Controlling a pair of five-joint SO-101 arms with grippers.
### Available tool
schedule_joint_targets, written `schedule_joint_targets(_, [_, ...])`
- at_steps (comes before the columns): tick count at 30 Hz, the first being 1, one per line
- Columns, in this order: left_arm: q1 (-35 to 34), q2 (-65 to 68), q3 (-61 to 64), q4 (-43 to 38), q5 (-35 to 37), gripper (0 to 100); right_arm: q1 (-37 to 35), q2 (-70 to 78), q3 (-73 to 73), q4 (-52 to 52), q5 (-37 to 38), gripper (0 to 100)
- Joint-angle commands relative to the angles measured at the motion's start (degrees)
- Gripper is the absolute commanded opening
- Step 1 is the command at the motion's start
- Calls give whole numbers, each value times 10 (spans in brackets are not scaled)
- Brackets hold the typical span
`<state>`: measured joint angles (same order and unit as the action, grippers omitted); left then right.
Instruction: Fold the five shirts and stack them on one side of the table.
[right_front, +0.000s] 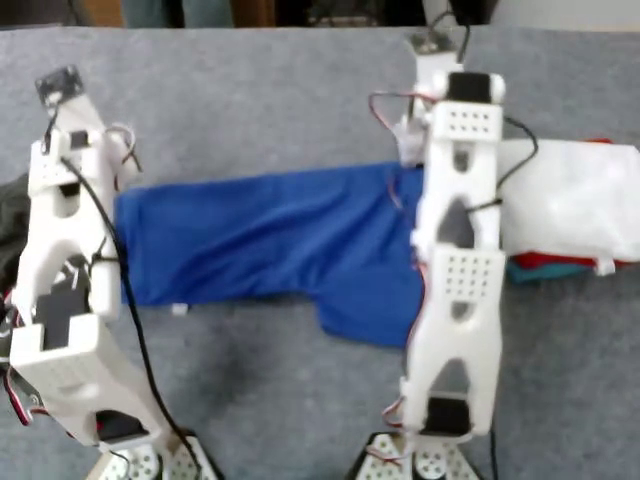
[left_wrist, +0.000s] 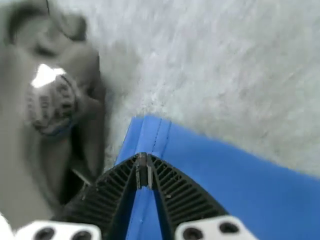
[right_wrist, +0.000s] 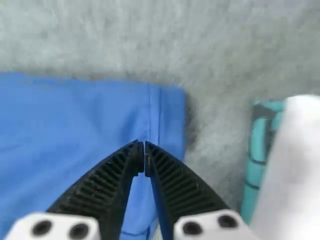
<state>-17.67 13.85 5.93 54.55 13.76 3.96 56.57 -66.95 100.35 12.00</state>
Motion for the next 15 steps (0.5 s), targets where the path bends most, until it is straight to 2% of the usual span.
schedule_joint_targets(1, [7,-30,102,-172,-1,29,15,11,38,-50,-1,14])
schedule_joint_targets(3, [5,-17,158,-278,-1,29,25,35,53,-91,0,14])
schedule_joint_targets(5, [2,-2,175,-324,-1,29,33,60,51,-101,0,14])
schedule_joint_targets(12, [1,4,129,-259,-1,29,33,76,-70,-29,1,14])
schedule_joint_targets(15, [1,-23,102,-199,-1,29,27,76,-155,11,14,14])
